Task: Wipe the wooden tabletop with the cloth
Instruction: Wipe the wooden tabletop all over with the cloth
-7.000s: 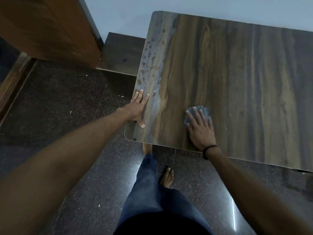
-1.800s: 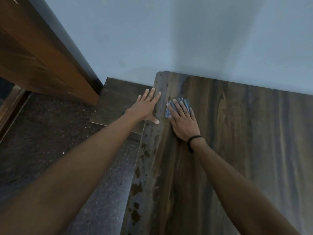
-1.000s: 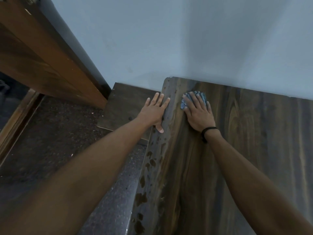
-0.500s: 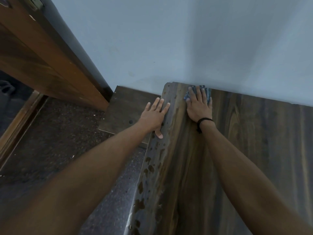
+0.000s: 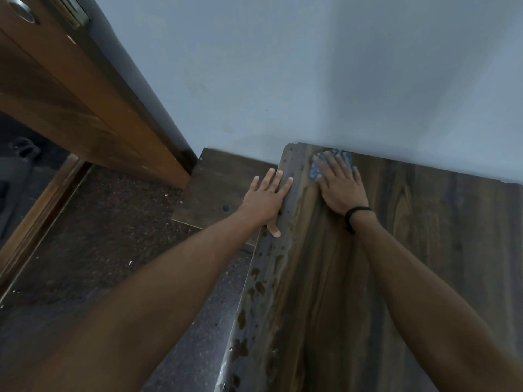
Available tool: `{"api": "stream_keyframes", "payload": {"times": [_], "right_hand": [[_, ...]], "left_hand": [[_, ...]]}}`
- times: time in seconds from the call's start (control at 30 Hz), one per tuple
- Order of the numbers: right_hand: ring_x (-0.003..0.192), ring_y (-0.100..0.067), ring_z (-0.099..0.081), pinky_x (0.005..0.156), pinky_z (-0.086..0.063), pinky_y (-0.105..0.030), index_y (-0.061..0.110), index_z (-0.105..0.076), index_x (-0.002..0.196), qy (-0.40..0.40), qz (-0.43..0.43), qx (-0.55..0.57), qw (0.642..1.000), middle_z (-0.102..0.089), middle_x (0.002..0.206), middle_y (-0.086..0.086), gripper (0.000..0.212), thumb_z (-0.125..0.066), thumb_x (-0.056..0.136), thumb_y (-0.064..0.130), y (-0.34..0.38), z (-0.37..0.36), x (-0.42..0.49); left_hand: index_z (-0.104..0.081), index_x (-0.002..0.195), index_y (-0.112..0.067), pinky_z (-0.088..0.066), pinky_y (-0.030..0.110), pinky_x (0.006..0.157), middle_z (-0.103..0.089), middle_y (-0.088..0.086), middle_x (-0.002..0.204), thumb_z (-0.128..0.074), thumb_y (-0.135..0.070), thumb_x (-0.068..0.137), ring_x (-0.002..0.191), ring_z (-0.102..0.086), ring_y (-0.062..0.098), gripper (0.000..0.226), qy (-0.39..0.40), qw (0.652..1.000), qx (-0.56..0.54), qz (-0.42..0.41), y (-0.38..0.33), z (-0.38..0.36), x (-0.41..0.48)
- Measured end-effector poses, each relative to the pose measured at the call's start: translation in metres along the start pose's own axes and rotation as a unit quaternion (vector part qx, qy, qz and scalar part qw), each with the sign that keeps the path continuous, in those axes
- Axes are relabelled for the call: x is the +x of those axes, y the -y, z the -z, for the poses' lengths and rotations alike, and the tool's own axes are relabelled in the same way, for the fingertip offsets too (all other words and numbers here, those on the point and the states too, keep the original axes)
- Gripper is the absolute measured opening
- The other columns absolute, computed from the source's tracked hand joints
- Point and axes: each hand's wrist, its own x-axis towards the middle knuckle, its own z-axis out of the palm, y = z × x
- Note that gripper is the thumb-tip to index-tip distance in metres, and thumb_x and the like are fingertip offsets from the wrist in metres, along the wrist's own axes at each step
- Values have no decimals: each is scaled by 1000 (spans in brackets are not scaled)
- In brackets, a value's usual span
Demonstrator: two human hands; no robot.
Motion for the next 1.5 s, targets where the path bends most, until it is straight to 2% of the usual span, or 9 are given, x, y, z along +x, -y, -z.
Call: {"api": "stream_keyframes", "payload": {"times": [0.13,0.43,0.57,0.77,0.9,1.07,1.23,1.4,1.5], "right_hand": [[156,-13,5,126,4,-50,35,-15,162,-3,-70,28,997,-1,170,10,54,-23,109,38,11,6,32],[156,-14,5,125,4,-50,37,-15,161,6,-35,17,999,-2,170,10,53,-23,109,37,19,2,39],[156,-12,3,125,1,-48,39,-14,161,12,55,-10,998,-5,170,13,53,-23,109,38,29,-13,19],[157,-14,4,125,3,-50,35,-13,162,6,-27,17,999,-3,170,9,54,-23,109,35,33,-2,56],[156,-13,3,125,0,-48,38,-13,161,-1,61,-13,998,-4,170,12,53,-22,109,37,27,-14,12],[156,-14,4,125,3,-48,38,-14,161,-2,-21,9,1000,-2,170,10,53,-23,109,36,28,-7,29],[156,-12,3,125,0,-46,40,-12,161,9,86,-28,996,-5,169,14,53,-22,109,38,41,-26,3],[156,-14,6,125,3,-49,37,-9,162,12,-11,4,1000,3,170,10,54,-23,109,37,45,-14,33],[156,-13,7,125,0,-50,37,-10,162,17,58,-14,998,2,170,12,54,-23,110,37,54,-20,17]], "left_hand": [[22,156,-19,8,54,120,25,11,164,-88,-56,60,149,26,30,151,-8,1000,-3,-2,3,-2,2],[23,156,-21,8,55,121,27,8,163,-88,-54,60,148,28,30,150,0,1000,-17,-6,5,-1,2],[21,157,-22,9,56,120,27,6,163,-89,-54,60,148,28,31,150,1,1000,-27,-5,4,-2,-2],[22,156,-22,8,56,121,26,7,164,-88,-54,60,148,27,31,150,-5,1000,-26,-9,5,-3,-1],[19,157,-17,9,52,120,25,10,163,-82,-53,70,149,26,29,138,-15,999,-35,-32,6,-8,-13],[21,156,-14,13,49,118,31,10,160,-80,-63,67,147,29,27,144,31,996,-24,-76,11,-31,-43],[28,153,-10,14,50,117,36,13,158,-85,-61,61,145,34,27,154,27,998,1,-54,1,-39,-46],[26,153,-9,14,52,117,33,14,159,-85,-60,61,145,34,28,153,11,999,14,-32,-3,-40,-47],[26,154,-10,16,51,117,33,13,160,-84,-59,62,145,35,28,151,9,999,14,-30,-3,-40,-52]]}}
